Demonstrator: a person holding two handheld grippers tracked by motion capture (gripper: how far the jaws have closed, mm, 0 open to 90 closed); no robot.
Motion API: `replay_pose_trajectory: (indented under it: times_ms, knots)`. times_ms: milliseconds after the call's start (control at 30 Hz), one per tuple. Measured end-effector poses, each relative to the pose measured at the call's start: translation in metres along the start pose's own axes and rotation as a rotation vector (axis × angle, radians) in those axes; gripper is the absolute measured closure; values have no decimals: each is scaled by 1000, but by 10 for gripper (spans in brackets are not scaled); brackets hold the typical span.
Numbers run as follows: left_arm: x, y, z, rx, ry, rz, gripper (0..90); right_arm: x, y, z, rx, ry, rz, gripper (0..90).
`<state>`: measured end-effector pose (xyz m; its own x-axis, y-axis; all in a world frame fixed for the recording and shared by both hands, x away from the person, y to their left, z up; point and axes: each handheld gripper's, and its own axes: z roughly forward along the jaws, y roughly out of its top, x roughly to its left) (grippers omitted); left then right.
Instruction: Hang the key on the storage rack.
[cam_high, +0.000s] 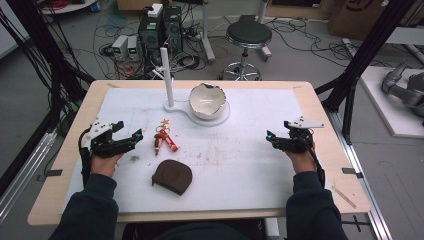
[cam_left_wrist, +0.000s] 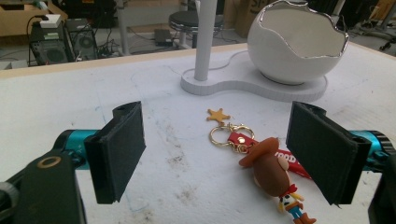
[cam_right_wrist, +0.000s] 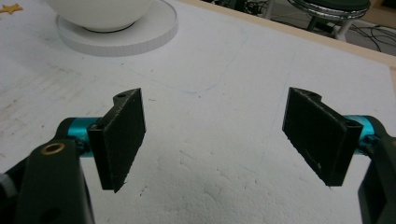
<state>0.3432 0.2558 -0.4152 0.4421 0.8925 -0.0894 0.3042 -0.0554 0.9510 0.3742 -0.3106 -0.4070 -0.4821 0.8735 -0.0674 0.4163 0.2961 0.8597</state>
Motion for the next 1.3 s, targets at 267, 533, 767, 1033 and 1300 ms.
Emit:
replay_pose_trajectory:
  times_ms: [267,533,767,1033,1300]
  knots:
    - [-9,0,7,29,-9,-11,199,-1,-1,0,0,7,9,216]
    - [-17,0,16,86,-38,-122,203,-1,-4,-4,-5,5,3,217]
    - [-27,-5,28,158,-40,-82,204,1,-2,-6,-12,-4,1,218]
    - [-38,-10,45,279,-11,-44,203,4,-1,-1,-4,10,-5,218]
    - [-50,-17,59,381,4,33,205,5,-1,-1,-1,15,-9,217]
